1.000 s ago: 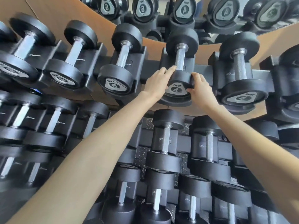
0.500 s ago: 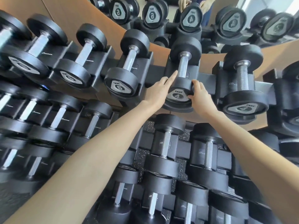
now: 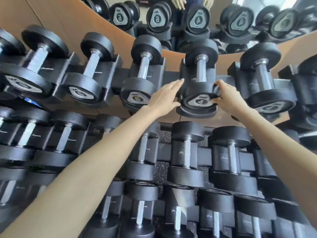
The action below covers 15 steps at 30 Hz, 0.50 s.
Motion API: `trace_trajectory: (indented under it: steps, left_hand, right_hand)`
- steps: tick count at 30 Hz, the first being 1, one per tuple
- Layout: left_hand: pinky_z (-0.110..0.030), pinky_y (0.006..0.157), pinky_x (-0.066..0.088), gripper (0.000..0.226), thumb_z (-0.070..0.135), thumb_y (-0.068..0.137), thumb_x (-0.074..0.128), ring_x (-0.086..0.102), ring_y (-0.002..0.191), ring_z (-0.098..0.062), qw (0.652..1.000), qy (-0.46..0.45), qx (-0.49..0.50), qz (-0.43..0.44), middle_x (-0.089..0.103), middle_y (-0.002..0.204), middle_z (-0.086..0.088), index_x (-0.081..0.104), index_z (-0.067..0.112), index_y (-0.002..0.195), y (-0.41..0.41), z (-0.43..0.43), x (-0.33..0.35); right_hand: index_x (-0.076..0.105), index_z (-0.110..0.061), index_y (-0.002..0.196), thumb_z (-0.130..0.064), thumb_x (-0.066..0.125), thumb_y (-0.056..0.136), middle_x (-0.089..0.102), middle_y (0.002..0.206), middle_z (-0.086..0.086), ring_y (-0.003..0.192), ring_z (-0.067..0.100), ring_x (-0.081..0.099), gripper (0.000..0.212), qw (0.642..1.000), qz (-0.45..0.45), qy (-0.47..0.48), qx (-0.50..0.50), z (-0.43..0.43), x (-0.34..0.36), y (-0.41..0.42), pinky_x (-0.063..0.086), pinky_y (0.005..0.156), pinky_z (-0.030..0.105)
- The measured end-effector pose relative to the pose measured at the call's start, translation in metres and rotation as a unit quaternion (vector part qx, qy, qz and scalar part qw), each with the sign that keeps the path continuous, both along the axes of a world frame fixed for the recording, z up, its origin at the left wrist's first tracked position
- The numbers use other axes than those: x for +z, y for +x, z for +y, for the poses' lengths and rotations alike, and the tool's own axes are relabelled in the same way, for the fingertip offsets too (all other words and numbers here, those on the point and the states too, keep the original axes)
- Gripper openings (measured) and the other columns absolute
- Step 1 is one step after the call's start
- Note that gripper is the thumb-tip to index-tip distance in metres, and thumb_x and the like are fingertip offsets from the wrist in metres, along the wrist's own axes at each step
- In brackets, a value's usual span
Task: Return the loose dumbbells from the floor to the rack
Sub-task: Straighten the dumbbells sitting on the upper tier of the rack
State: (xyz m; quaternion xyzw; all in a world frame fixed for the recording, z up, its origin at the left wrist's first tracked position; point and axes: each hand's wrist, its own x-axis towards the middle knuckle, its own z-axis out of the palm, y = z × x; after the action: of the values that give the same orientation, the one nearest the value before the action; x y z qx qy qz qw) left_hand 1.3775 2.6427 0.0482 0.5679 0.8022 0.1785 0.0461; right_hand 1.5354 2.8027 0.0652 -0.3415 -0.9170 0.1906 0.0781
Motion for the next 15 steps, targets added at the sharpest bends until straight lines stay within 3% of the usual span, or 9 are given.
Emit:
trace_trajectory:
  steps: [4,8,15]
  left_hand:
    - [-0.044,0.104,0.039,0.088,0.009,0.084,0.07,0.04,0.132,-0.03,0.998,-0.011,-0.012,-0.067,0.034,0.149,-0.013,0.013,0.013,0.151,0.024,0.042,-0.007]
    - [-0.04,0.089,0.044,0.062,-0.007,0.086,0.061,0.052,0.114,-0.033,0.999,0.018,0.032,-0.025,0.049,0.126,-0.018,0.033,0.004,0.14,0.027,0.052,-0.006]
    - [-0.043,0.087,0.049,0.066,-0.017,0.08,0.054,0.05,0.113,-0.033,0.998,0.038,0.054,-0.002,0.049,0.126,-0.017,0.035,0.003,0.14,0.042,0.059,-0.006]
  right_hand:
    - [0.044,-0.006,0.114,-0.004,0.064,0.08,0.055,0.116,0.021,0.104,0.04,0.051,0.04,1.0,0.008,0.001,-0.012,0.0,0.0,0.0,0.041,0.087,0.047]
    - [0.043,-0.007,0.115,-0.004,0.065,0.079,0.056,0.115,0.021,0.101,0.04,0.052,0.042,1.0,0.012,0.0,-0.001,0.002,-0.003,0.002,0.04,0.086,0.045]
    - [0.042,-0.008,0.118,-0.002,0.063,0.082,0.055,0.122,0.018,0.106,0.04,0.053,0.042,0.998,0.044,-0.021,-0.027,0.006,-0.013,0.009,0.043,0.089,0.049]
